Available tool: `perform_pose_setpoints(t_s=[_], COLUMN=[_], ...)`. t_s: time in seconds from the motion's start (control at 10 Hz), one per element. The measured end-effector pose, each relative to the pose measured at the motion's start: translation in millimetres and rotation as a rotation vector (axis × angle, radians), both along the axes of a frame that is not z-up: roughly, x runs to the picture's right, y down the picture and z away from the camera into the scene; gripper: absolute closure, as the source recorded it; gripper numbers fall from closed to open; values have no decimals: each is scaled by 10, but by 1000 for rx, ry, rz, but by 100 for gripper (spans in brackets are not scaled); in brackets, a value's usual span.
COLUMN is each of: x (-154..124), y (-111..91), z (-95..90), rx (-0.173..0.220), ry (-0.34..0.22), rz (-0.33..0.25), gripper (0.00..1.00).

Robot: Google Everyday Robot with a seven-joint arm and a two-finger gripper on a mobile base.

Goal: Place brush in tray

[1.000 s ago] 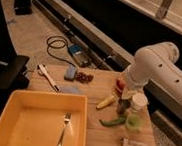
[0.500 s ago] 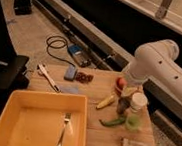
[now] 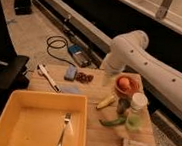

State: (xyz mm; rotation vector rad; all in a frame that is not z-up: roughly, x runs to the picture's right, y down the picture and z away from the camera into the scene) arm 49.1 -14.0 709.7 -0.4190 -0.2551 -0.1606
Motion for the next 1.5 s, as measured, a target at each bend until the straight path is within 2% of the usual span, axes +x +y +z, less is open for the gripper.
perform_pose_setpoints(t_s=[0.2,0.3,0.4,0.9,1.0,1.2,1.5], x=[-455,-769,-885,-900,-905,-1088,-1602], y=[-79,-121,-139,-145,-159,-150,22], z=[125,169,181,190,228,380,813], rx=[7,34,46,51,47,31,-26], ry=[-41,-72,-83,-82,-81,-93,-127], rz=[10,20,24,27,28,26,50], gripper=[35,35,35,35,35,35,35])
